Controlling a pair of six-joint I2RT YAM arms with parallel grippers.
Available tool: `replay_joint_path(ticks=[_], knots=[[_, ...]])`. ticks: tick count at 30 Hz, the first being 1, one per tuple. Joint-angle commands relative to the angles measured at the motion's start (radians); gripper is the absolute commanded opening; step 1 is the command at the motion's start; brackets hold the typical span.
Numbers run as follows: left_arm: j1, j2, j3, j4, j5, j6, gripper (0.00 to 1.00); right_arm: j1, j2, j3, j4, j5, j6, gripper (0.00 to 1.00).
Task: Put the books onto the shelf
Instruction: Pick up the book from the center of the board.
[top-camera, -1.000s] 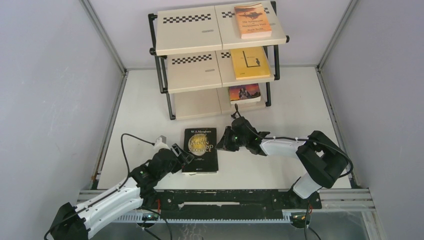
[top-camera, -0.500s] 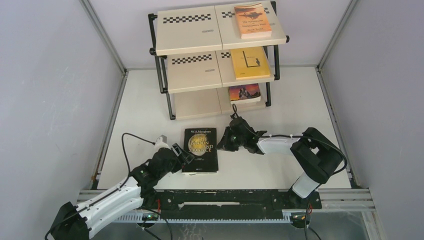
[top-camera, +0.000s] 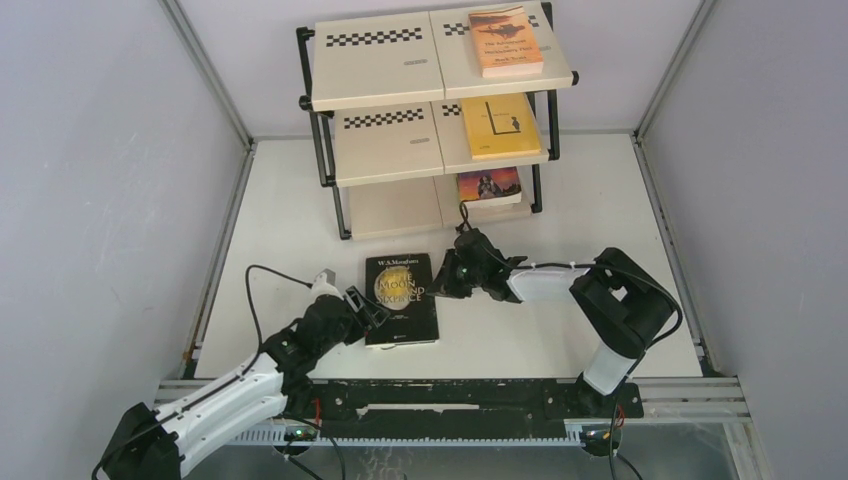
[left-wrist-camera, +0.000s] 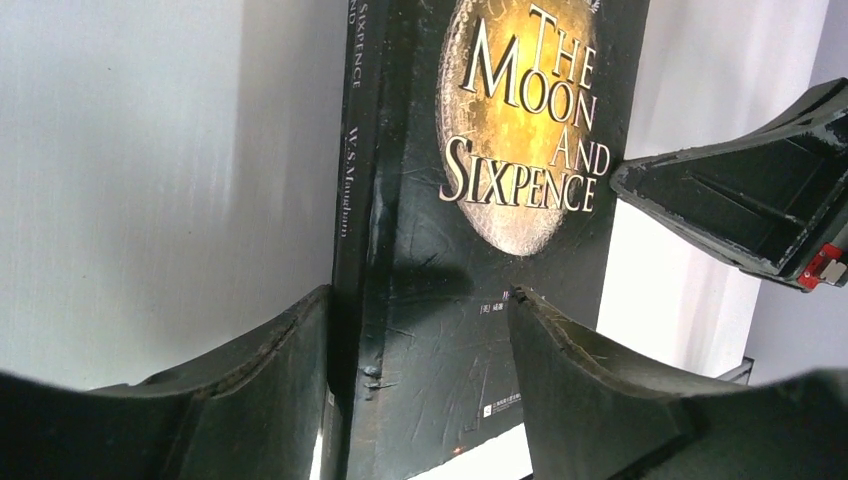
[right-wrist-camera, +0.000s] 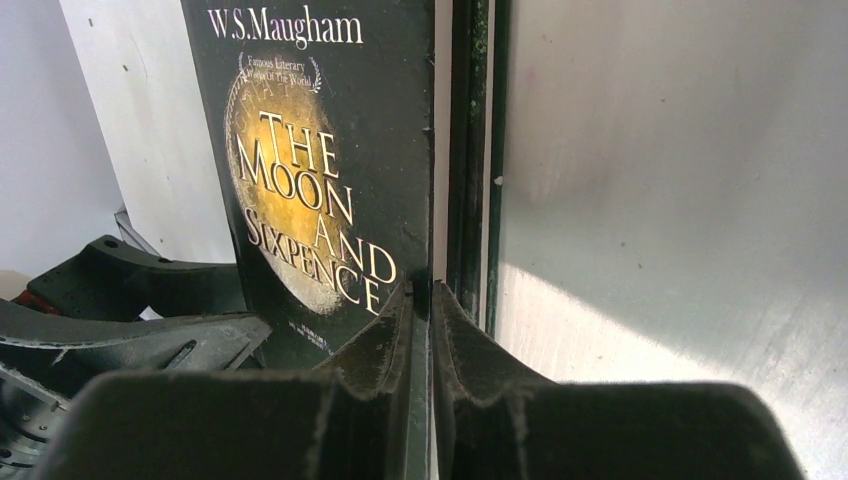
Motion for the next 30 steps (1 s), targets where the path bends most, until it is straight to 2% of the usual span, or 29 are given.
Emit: replay_joint_path(ticks=[1,12,20,30], knots=[[0.004,-0.042,-0.032,0.080,0.045,-0.002,0.67,0.009,0.029,0.039,0.022,-0.048,-0.007,0.17],[0.004,-0.231,-0.035,-0.004,0.003,-0.048,0.58,0.020,0.057,0.071,0.026,-0.097,-0.017,0.16],[0.004,-0.268,0.022,-0.052,0.003,-0.048,0.57,0.022,0.063,0.087,0.020,-0.119,-0.029,0.16],[0.004,-0.268,0.071,-0.049,0.008,-0.052,0.48,0.022,0.065,0.097,0.028,-0.148,-0.034,0.16]])
